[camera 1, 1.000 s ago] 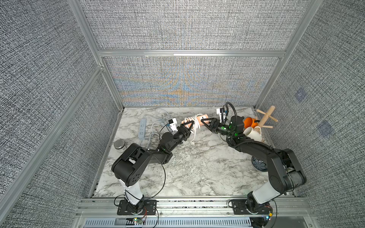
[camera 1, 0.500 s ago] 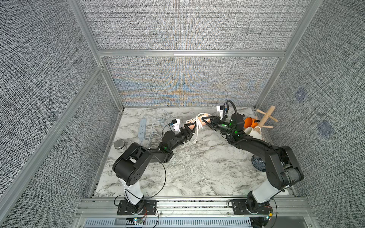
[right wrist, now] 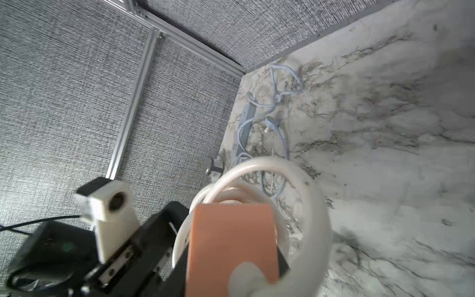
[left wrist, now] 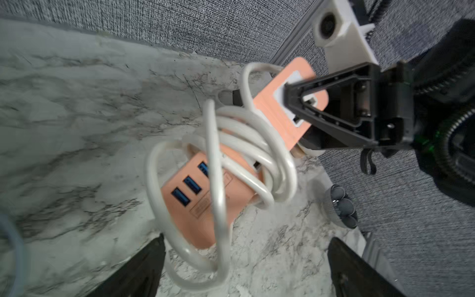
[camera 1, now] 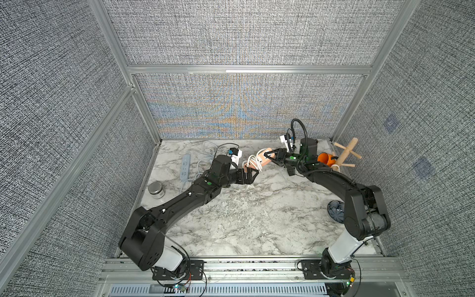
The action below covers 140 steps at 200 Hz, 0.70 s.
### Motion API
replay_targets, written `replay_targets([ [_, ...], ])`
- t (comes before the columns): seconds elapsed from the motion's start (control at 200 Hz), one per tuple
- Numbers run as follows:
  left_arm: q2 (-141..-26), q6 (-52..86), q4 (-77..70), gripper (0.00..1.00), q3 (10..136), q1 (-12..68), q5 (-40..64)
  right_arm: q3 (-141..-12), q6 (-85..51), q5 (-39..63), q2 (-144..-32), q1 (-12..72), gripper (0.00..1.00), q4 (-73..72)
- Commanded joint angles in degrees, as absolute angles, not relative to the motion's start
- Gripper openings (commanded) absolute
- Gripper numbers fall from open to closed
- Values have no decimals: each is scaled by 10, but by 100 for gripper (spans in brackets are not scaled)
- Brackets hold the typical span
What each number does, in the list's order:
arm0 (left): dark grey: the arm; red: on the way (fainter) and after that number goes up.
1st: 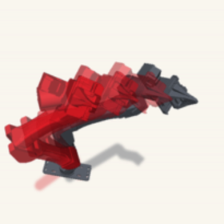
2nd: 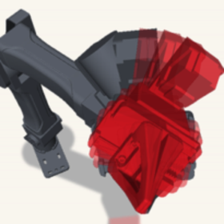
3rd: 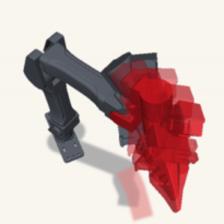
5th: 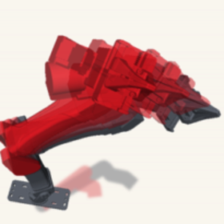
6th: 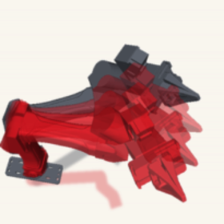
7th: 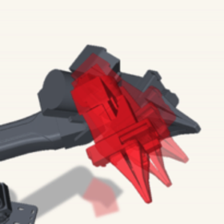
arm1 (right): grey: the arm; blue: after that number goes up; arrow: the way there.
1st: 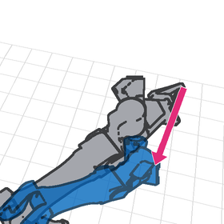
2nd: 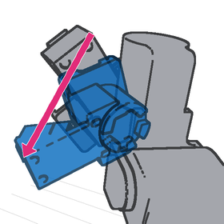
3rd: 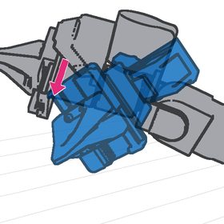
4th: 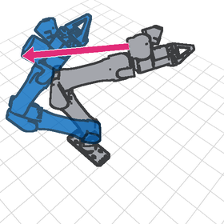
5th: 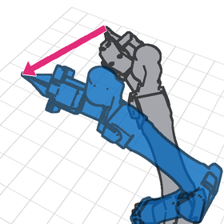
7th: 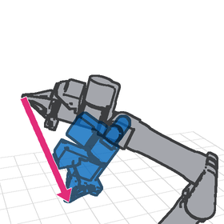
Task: Unwrap the cord wrapped around the power strip
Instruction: Unwrap the power cord from the power strip.
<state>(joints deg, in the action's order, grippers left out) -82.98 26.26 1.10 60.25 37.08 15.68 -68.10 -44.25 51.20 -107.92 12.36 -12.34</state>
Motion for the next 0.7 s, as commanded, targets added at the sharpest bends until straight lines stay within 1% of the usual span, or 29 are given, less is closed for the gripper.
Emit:
replay_targets([
  [0.0, -820, 100, 207, 98, 650, 371, 130, -711, -356, 537, -1093, 124, 11, -8],
  [0.065, -825, 57, 249, 93, 683, 371, 149, -722, -340, 542, -1100, 124, 11, 15],
  [0.175, -844, 13, 277, 89, 729, 371, 167, -739, -310, 557, -1113, 125, 10, 52],
  [0.335, -894, -2, 298, 82, 790, 369, 198, -782, -233, 604, -1136, 127, 8, 130],
  [0.465, -942, -3, 295, 82, 830, 354, 292, -841, -124, 630, -1165, 131, 7, 249],
  [0.571, -978, 17, 289, 82, 860, 325, 365, -882, -54, 637, -1187, 133, 7, 326],
  [0.696, -1011, 44, 272, 91, 880, 288, 451, -901, 4, 667, -1200, 134, 8, 370],
])
